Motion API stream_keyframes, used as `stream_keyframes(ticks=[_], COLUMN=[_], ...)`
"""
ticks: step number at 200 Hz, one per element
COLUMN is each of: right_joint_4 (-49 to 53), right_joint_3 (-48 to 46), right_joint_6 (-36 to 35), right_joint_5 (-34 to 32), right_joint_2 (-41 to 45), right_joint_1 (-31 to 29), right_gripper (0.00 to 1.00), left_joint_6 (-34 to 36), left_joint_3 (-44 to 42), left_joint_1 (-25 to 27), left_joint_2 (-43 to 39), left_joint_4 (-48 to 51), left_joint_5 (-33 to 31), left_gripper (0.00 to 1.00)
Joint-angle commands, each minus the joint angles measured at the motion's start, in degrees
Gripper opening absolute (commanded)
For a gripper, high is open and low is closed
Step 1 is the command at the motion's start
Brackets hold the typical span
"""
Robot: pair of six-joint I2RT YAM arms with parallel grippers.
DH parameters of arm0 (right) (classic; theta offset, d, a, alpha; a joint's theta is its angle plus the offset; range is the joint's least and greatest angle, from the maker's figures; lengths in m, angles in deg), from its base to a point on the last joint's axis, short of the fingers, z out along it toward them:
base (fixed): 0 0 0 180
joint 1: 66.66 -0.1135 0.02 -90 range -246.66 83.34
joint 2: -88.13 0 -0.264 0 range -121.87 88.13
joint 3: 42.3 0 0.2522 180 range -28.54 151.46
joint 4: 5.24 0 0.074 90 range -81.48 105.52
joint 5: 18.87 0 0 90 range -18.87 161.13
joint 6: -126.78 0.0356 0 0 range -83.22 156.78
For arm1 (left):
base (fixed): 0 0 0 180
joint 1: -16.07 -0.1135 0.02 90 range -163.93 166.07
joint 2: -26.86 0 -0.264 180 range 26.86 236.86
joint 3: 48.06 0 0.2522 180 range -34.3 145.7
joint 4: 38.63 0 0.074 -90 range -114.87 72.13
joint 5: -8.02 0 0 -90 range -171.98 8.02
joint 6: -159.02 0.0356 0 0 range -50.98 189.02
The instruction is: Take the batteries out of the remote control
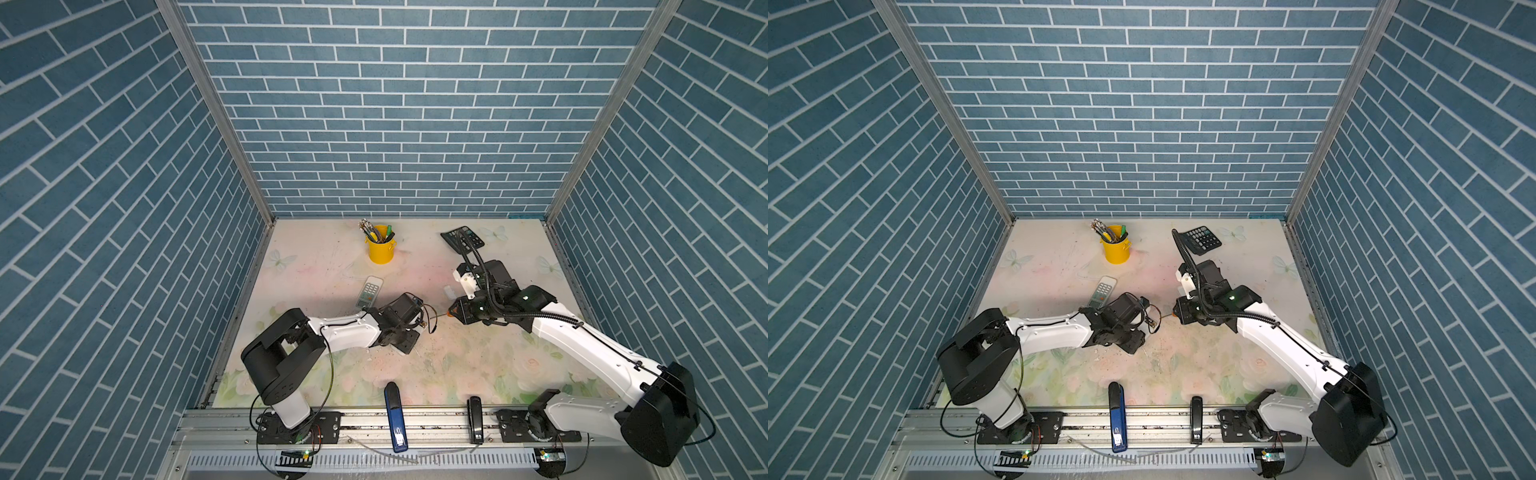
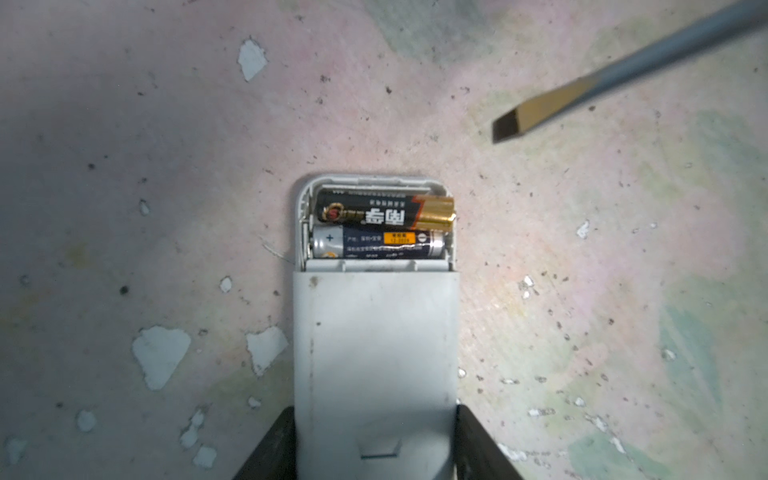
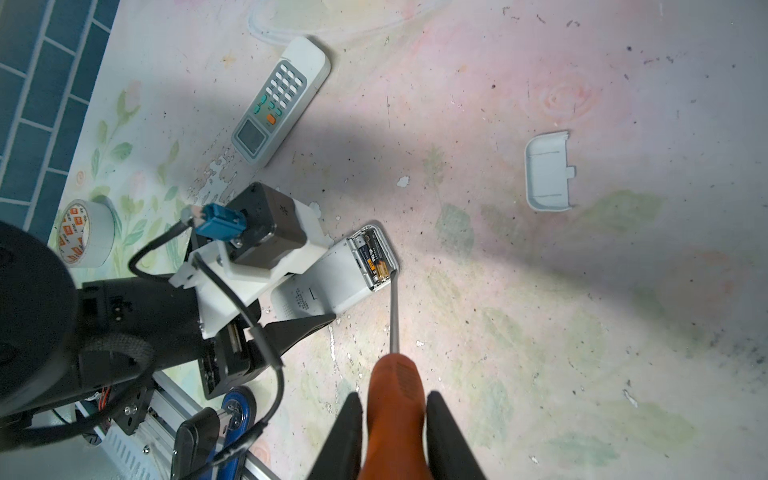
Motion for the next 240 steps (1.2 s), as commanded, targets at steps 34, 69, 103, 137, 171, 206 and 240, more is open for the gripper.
stream_keyframes(ticks=[34, 69, 103, 137, 171, 206, 240], right_joint_4=[0.4, 0.4, -0.2, -1.1, -2.7, -5.5, -7.7], right_joint_3=[1.0, 0.8, 0.7, 0.7, 0.2, -0.6, -0.8], right_joint_6=[-1.4, -1.3, -1.0, -0.9, -0.4, 0.3, 0.6], right_joint_5=[1.7, 2.0, 2.2, 2.3, 1.8, 1.8, 1.6], right_joint_2=[-1.6, -2.5, -3.0, -3.6, -3.8, -3.9, -3.9], right_joint_1=[-1.1, -1.7, -1.9, -2.0, -2.0, -2.0, -2.0], right_gripper=[0.0, 0.0, 0.0, 0.0, 0.0, 0.0, 0.0], left_joint_6=[-0.4, -0.4, -0.4, -0.4, -0.5, -0.3, -0.4], left_joint_3=[-3.3, -3.6, -3.7, -3.8, -4.0, -4.0, -4.1], left_joint_1=[1.3, 1.3, 1.3, 1.4, 1.3, 1.3, 1.4], left_joint_2=[5.7, 5.5, 5.4, 5.3, 5.3, 5.2, 5.2], left_joint_4=[5.3, 5.2, 5.0, 5.1, 4.9, 5.0, 4.9], left_joint_5=[6.0, 6.0, 6.0, 6.0, 6.1, 6.1, 6.2], left_gripper=[0.34, 0.34, 0.34, 0.34, 0.33, 0.34, 0.33])
